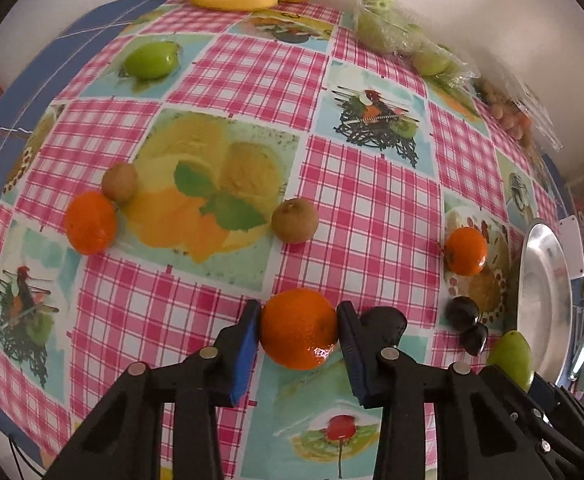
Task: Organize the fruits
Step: 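Lift the green pear with the right tool while the left tool grasps an orange, then carry the pear and orange over the steel bowl with both tools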
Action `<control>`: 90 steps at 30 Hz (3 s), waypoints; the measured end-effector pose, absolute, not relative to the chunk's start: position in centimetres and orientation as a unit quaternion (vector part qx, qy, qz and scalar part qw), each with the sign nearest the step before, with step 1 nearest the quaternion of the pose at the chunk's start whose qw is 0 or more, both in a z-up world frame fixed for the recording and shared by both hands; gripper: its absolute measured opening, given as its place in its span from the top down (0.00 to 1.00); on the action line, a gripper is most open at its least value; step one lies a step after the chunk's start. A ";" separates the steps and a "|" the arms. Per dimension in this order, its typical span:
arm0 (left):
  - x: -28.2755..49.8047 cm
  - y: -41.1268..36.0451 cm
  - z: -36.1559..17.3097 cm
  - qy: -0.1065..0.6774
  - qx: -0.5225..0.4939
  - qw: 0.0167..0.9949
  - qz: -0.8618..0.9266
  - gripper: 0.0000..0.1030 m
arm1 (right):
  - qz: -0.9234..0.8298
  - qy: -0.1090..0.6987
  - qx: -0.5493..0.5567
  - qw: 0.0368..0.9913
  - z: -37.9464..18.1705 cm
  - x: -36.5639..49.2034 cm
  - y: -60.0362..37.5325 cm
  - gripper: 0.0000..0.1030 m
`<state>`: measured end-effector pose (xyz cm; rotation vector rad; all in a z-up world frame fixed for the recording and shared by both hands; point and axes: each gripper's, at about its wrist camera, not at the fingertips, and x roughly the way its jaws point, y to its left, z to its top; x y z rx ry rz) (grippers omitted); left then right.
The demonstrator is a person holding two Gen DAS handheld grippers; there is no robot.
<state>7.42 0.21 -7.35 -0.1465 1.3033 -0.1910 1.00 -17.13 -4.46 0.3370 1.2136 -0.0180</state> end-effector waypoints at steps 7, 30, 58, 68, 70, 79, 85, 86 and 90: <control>7.1 0.4 -5.5 0.581 -0.082 0.804 -0.092 0.60 | -0.012 0.565 0.159 0.809 -4.0 1.1 -17.4 0.57; 8.3 -10.4 -0.5 0.533 -0.044 0.819 -0.206 0.60 | -0.164 0.556 0.235 0.780 -5.0 0.6 -28.9 0.57; 5.1 -24.1 -3.2 0.541 0.069 0.783 -0.301 0.60 | -0.224 0.546 0.299 0.750 -7.9 -1.7 -36.9 0.57; 5.6 -24.7 -4.5 0.552 0.076 0.777 -0.293 0.60 | -0.222 0.555 0.300 0.743 -8.5 -1.2 -37.1 0.57; 5.7 -24.7 -4.6 0.554 0.076 0.776 -0.292 0.60 | -0.222 0.556 0.299 0.743 -8.6 -1.1 -37.1 0.57; 5.8 -24.7 -5.2 0.564 0.077 0.770 -0.288 0.58 | -0.221 0.558 0.298 0.742 -8.8 -0.9 -37.1 0.57; 5.8 -24.6 -4.6 0.560 0.073 0.772 -0.291 0.56 | -0.218 0.552 0.296 0.748 -8.3 -1.0 -37.2 0.57; 5.8 -24.5 -4.4 0.560 0.072 0.772 -0.291 0.56 | -0.219 0.550 0.295 0.750 -8.1 -1.1 -37.2 0.57; 5.8 -24.1 -3.4 0.554 0.064 0.777 -0.292 0.56 | -0.220 0.534 0.294 0.762 -6.9 -1.4 -37.3 0.57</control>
